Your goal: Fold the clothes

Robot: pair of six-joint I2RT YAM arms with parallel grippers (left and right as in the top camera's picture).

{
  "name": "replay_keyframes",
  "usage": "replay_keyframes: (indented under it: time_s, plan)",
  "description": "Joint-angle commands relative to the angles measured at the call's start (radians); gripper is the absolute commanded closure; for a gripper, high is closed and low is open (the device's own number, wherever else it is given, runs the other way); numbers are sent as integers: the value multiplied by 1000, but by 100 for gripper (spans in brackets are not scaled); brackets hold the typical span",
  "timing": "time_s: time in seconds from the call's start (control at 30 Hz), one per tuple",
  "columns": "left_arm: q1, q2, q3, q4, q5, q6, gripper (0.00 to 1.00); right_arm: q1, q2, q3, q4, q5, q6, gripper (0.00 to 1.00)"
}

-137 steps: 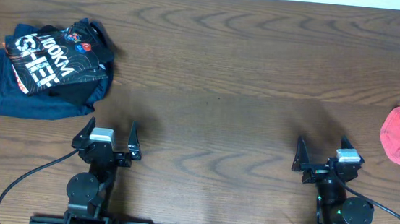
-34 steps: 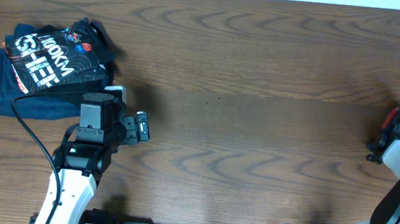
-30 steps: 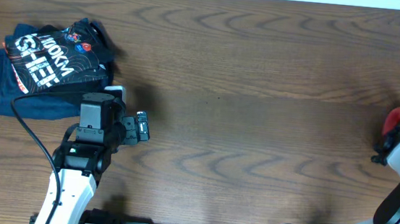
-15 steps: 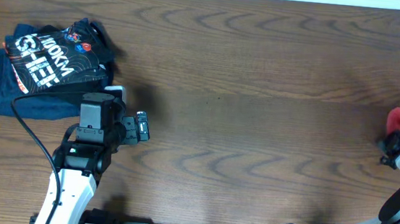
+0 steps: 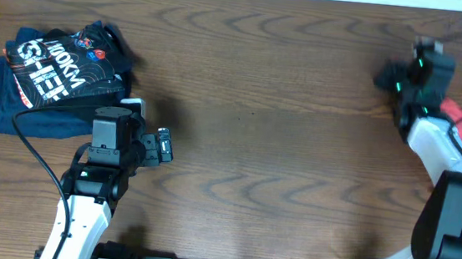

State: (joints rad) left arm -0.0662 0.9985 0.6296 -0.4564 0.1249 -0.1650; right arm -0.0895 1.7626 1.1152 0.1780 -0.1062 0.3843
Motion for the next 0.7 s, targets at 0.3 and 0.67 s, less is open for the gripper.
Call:
replay_keyframes:
  time_s: [0.3, 0.67]
  plan:
    - [4, 0, 18, 2, 3, -13, 2, 16, -64, 129, -406, 175, -159, 1]
    - [4, 0, 18, 1, 25, -14, 2, -115, -81, 128, -1036, 293, -203, 11]
